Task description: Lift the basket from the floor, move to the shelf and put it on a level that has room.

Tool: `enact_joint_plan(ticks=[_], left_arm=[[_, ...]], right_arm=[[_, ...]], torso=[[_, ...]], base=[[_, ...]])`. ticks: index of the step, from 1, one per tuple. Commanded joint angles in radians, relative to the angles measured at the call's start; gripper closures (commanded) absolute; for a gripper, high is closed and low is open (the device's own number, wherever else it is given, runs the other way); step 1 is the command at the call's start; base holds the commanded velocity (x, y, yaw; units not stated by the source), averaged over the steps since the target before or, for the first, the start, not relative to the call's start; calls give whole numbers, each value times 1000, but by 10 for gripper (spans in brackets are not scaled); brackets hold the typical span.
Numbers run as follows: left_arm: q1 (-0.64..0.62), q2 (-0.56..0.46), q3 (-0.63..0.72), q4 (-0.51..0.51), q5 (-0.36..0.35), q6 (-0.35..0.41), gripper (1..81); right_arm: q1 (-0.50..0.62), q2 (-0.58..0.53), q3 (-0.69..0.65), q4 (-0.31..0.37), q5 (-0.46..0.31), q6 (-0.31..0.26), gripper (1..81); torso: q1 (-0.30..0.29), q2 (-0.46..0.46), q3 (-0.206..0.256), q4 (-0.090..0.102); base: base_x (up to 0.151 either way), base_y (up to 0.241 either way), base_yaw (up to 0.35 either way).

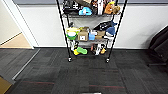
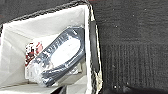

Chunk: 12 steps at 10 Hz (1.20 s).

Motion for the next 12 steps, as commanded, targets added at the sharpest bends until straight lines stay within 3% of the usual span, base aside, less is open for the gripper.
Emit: enact_joint_plan(ticks=[1,10,11,12], left_arm=[[-102,-6,-1,-3,56,2,10],[-179,5,-6,3,116,2,10],[-185,2,-6,-6,114,2,10],[-185,-3,-6,-8,114,2,10]], right_arm=[[105,-2,1,10,-49,2,10],[160,16,1,24,-71,5,10],[162,19,1,30,-71,6,10],[163,19,1,41,-71,6,10]], torso=[[61,-95,0,0],[255,-404,-1,0],[276,-439,-53,0],[298,-473,-74,0]], base=[[0,0,0],[0,0,0],[0,0,0],[0,0,0]])
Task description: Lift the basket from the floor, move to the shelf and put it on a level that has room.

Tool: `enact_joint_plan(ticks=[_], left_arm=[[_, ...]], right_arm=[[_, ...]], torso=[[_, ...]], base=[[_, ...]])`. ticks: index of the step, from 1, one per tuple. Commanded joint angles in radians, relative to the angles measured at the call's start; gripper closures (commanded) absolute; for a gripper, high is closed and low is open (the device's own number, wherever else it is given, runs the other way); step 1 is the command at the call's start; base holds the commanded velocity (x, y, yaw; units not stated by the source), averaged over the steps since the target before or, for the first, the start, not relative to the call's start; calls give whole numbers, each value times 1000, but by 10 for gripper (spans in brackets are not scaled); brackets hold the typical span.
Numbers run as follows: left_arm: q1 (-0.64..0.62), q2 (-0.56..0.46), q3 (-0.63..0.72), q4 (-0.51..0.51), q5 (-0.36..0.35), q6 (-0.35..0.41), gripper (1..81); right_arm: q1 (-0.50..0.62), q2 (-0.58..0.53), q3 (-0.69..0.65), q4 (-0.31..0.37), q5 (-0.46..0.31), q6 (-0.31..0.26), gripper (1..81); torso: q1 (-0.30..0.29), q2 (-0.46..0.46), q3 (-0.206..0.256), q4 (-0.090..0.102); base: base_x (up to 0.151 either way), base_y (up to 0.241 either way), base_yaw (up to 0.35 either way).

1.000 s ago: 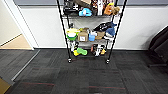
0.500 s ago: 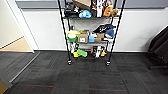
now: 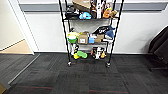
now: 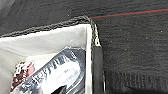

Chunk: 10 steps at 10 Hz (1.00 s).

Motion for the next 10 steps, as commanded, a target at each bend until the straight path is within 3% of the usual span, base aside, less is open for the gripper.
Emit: enact_joint_plan(ticks=[1,2,3,6,8,10], left_arm=[[-109,-11,-1,-9,42,2,10],[-111,-12,-3,-9,42,2,10],[-111,-11,-1,-7,40,2,10],[-135,-6,0,-6,-8,2,10],[-163,-14,21,-27,-1,-8,10],[-164,-24,70,-32,-1,-9,10]], right_arm=[[123,-2,2,39,-40,3,10],[125,-2,5,39,-40,3,10],[128,1,5,39,-40,5,10],[143,4,11,39,-20,69,10],[149,7,19,39,-7,121,10],[154,9,28,40,-5,137,10]], torso=[[-2,4,-72,0],[15,-24,-89,0],[26,-44,-38,0],[35,-58,-61,0],[35,-59,-59,0],[35,-59,-60,0]], base=[[0,0,0],[0,0,0],[0,0,0],[0,0,0],[0,0,0],[0,0,0]])
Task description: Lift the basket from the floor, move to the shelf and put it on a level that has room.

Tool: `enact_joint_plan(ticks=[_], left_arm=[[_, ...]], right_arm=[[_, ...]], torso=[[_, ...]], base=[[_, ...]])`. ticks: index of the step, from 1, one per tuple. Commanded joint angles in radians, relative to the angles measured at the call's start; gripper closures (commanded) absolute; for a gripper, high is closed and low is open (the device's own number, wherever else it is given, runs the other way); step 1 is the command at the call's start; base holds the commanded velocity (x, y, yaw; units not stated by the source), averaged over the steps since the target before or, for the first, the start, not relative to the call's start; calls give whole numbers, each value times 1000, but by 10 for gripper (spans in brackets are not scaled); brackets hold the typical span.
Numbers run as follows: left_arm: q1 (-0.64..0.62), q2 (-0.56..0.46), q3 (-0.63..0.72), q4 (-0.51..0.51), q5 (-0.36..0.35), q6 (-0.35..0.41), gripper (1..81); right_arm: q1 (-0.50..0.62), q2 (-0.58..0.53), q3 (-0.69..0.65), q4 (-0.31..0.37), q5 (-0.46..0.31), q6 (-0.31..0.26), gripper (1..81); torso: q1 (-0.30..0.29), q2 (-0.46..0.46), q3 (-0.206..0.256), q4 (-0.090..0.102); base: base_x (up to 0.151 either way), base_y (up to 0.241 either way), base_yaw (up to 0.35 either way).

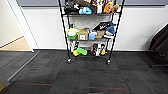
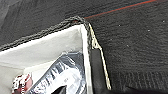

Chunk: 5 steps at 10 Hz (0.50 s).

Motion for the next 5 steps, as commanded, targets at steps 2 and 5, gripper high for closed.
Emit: enact_joint_plan(ticks=[2,5], left_arm=[[-113,-28,106,-41,40,-5,10],[-108,-25,117,-42,42,-3,10]], right_arm=[[115,2,23,15,-33,25,10],[112,0,23,13,-33,25,10]], torso=[[0,0,0,0],[0,0,0,0]], base=[[0,0,0],[0,0,0]])
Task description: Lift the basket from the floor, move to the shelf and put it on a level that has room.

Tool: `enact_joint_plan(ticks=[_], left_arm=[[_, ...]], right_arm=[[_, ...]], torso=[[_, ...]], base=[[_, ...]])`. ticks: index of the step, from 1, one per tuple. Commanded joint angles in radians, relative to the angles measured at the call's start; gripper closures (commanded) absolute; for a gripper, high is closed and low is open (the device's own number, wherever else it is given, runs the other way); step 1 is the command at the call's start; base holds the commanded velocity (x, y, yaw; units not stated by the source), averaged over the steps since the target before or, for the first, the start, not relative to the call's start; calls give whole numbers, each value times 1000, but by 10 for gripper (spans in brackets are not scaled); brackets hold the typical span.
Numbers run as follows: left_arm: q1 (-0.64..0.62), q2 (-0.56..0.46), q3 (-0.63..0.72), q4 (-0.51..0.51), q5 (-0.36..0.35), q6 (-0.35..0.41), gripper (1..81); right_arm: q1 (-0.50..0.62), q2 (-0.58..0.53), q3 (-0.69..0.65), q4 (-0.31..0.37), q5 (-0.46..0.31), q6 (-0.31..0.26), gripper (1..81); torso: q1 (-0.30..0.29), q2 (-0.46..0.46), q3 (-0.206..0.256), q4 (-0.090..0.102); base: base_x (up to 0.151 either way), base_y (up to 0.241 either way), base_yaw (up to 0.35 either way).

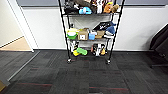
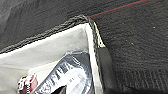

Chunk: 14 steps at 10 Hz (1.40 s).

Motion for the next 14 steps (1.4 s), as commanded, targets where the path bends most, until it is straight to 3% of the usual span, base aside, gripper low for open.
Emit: enact_joint_plan(ticks=[1,2,3,11,12,14], left_arm=[[-112,-5,10,-12,51,-1,10],[-109,-6,10,-12,51,-1,10],[-107,-8,10,-12,51,-1,811],[-80,-28,12,-23,52,-1,811],[-80,-32,26,-23,52,-1,811],[-83,-69,102,-23,52,-1,811]], right_arm=[[110,-3,14,13,-34,2,10],[110,-3,14,13,-34,2,10],[110,-5,14,13,-34,4,811],[90,-19,30,18,-35,22,811],[87,-32,50,25,-35,23,811],[84,-83,125,33,-34,31,811]], torso=[[0,0,0,0],[0,0,0,0],[0,0,0,0],[0,0,0,0],[-64,100,0,0],[-79,124,0,0]], base=[[0,0,0],[0,0,0],[0,0,0],[0,0,0],[0,0,0],[0,0,0]])
